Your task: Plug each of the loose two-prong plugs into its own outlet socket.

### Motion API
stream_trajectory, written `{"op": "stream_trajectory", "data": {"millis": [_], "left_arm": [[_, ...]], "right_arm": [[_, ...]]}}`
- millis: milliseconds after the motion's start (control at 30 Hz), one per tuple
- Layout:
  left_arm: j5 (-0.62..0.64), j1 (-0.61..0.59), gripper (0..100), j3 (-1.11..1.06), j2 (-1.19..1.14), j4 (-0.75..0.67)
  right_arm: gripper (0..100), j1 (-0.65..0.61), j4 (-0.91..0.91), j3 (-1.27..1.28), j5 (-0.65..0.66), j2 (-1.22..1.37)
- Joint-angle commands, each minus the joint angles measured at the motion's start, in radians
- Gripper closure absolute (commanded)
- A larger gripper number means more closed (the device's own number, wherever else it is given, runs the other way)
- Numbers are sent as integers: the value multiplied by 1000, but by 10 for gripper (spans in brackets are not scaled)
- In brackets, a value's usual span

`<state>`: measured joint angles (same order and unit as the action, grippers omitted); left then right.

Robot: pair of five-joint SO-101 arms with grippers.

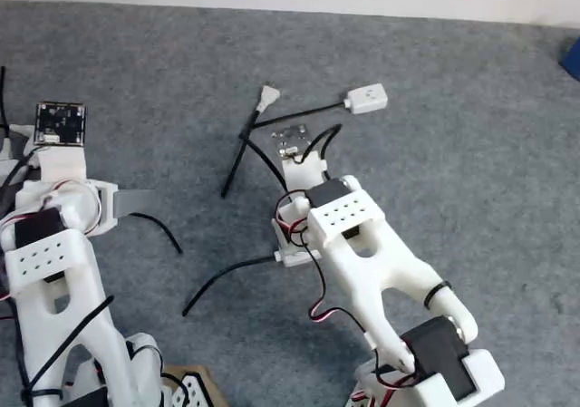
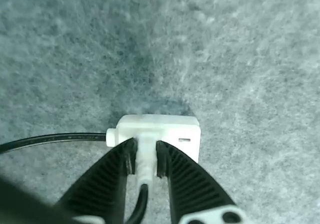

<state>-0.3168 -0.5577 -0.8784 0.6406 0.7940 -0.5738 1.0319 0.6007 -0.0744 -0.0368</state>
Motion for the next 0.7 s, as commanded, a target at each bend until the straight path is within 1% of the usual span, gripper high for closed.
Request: {"op": "stream_trajectory", "data": {"millis": [0, 300, 533, 667], "left_arm": [[-9, -8, 532, 10, 10, -15], [-9, -10, 532, 12, 10, -15], [-9, -10, 532, 12, 10, -11], [-9, -10, 532, 12, 10, -11]], "right_arm": [[991, -12, -10, 16, 11, 45], [991, -12, -93, 125, 5, 47], [991, -13, -81, 136, 8, 48], [991, -45, -24, 125, 11, 104]]}}
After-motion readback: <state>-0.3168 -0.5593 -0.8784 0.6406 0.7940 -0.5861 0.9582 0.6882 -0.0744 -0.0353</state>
